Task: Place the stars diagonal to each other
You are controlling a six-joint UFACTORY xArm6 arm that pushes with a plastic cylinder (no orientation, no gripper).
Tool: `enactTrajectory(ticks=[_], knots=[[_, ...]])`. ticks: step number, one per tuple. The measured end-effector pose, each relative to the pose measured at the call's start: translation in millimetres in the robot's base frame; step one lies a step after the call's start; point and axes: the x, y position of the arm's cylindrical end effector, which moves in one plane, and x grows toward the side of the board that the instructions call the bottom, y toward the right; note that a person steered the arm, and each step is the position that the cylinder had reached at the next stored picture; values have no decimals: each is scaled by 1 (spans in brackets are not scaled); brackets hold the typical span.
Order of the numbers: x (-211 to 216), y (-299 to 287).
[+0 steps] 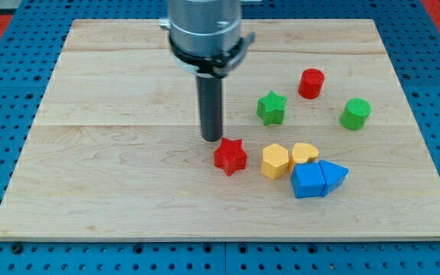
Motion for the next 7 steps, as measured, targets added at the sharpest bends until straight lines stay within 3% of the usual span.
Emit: enactTrajectory(ticks=[1,3,4,5,6,7], knots=[[-20,18],[29,64],[51,24],[4,39],[-17,18],[14,31]])
